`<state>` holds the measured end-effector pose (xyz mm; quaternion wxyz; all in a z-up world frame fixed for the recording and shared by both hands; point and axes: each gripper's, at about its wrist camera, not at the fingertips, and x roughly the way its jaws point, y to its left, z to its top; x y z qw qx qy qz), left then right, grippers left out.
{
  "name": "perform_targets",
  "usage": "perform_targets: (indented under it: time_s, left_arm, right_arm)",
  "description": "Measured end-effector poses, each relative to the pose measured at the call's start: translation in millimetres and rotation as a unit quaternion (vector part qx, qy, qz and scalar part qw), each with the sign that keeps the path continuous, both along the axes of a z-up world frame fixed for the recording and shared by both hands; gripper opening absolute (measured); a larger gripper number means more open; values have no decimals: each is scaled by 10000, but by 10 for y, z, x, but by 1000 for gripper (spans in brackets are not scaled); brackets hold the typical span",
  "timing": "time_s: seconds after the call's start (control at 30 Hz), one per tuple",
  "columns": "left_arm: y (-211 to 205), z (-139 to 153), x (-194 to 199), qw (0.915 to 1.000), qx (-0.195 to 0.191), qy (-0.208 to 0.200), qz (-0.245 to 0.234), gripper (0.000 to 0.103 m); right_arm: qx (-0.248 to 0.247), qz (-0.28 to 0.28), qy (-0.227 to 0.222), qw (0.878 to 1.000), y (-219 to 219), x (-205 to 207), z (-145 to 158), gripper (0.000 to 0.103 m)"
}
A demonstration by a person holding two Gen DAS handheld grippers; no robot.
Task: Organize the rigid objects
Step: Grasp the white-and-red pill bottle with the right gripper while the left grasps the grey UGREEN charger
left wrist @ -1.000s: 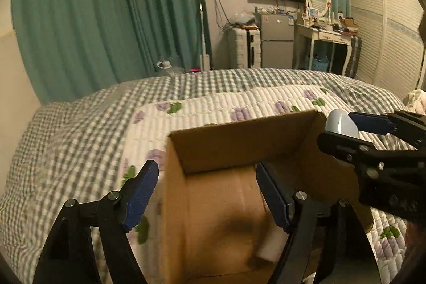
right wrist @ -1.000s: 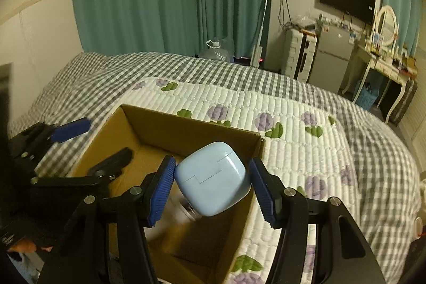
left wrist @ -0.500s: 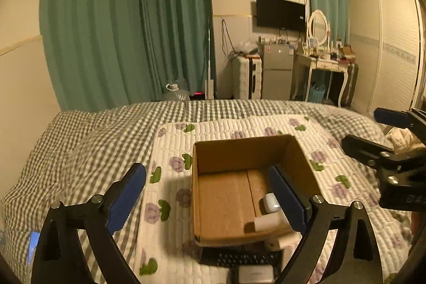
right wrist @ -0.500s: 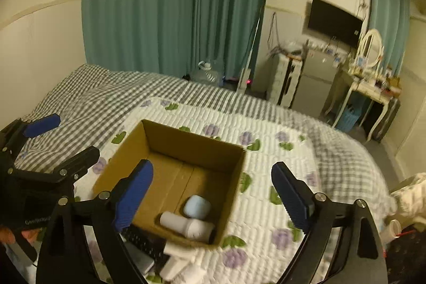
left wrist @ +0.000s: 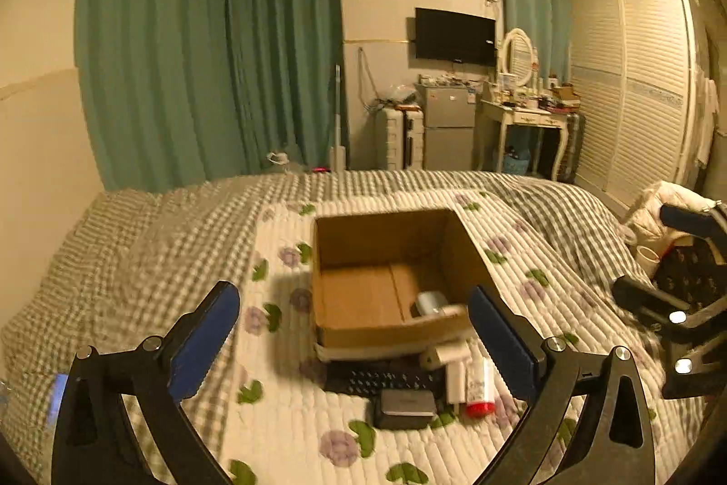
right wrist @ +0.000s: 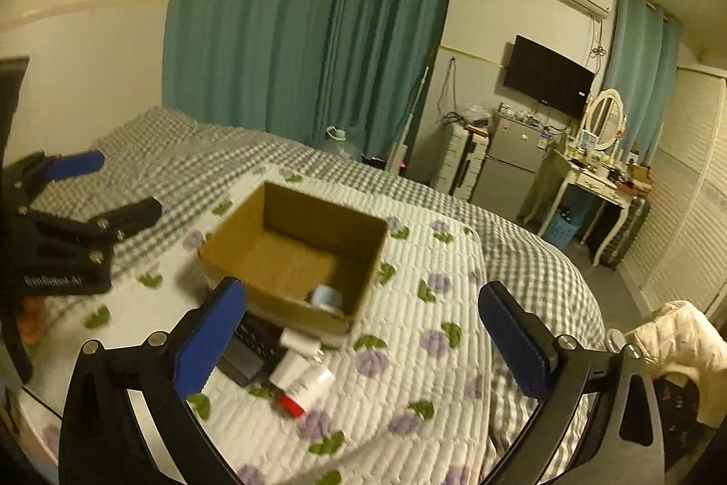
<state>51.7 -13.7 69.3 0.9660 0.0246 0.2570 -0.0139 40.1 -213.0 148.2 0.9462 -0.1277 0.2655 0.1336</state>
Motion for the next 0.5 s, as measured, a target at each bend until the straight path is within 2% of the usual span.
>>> perform_targets:
  time_s: [0.17, 0.4, 0.47, 0.5]
  left_arm:
    - [-24, -486, 75, 9990, -171, 406, 21, 103]
    - [10, -1234, 340, 9922, -93, 1215, 280, 103]
    - [13, -1405, 399, 9887, -61, 1459, 326, 103]
    - [17, -1471, 418, 9874, -71, 1545, 346, 103]
  right_arm:
    - [-14, -26, 493, 9988, 0, 73, -456, 103]
    - [15, -80, 1693, 9855, 109, 530, -1437, 102]
    - [-95, -94, 2014, 9794, 161, 652, -1682, 95]
    - [-154, -107, 2237, 9745, 190, 720, -1817, 87]
